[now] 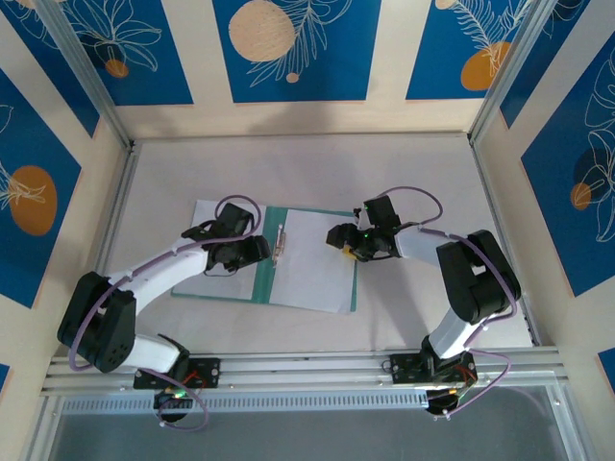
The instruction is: Put the files into the folder
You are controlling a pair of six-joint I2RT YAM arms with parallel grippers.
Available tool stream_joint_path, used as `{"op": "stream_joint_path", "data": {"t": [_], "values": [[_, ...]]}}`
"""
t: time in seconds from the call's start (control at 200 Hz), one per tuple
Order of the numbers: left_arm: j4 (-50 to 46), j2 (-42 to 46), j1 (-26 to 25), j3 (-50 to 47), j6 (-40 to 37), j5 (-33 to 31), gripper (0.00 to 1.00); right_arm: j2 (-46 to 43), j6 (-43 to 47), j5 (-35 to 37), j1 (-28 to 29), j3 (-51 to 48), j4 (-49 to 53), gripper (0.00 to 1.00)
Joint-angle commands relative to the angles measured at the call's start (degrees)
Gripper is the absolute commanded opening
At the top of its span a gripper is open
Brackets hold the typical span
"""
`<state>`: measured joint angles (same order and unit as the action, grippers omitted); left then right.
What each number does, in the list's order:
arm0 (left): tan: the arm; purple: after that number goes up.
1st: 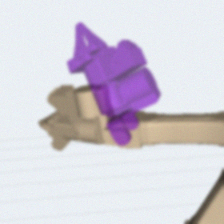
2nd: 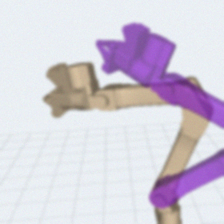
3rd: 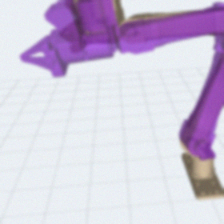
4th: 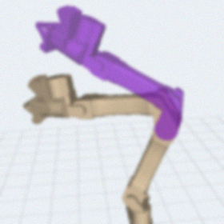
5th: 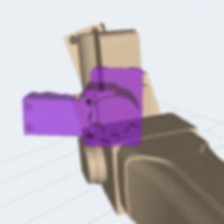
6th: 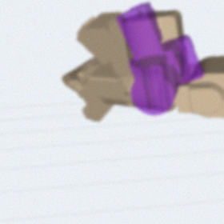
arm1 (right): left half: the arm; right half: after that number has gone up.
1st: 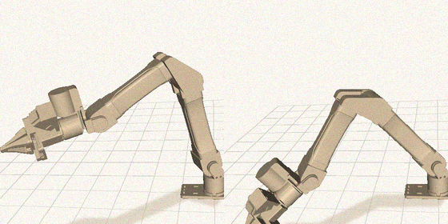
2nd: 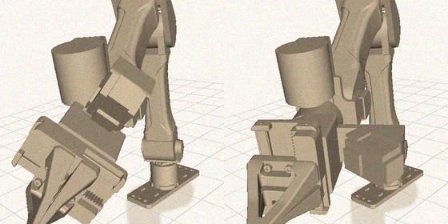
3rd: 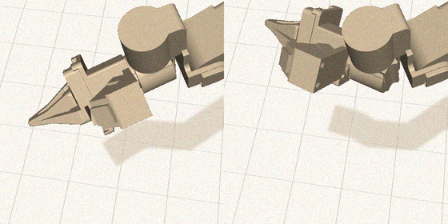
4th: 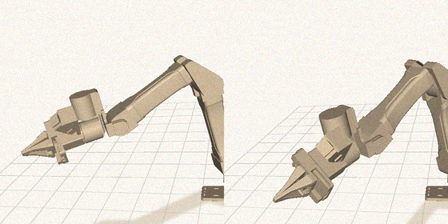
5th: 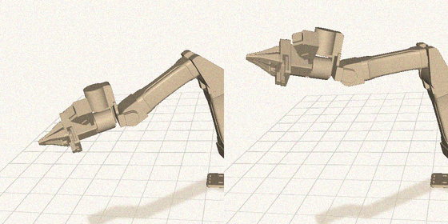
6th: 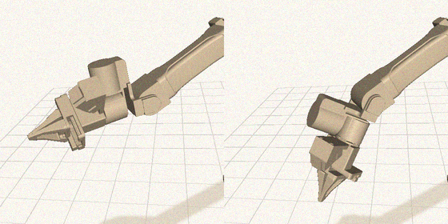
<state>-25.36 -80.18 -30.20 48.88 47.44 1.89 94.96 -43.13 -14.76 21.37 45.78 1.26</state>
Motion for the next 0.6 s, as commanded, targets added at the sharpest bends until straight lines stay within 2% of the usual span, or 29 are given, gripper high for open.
{"op": "stream_joint_path", "data": {"t": [0.0,0.595], "values": [[0.08,0.55,0.76,-0.38,-1.3,1.24,0.62,1.14,0.2,0.44,0.32,1.33,0.15,0.68],[1.0,0.47,0.93,-0.98,-0.95,2.42,0.62,3.73,0.68,1.05,0.28,3.26,0.13,0.68]]}}
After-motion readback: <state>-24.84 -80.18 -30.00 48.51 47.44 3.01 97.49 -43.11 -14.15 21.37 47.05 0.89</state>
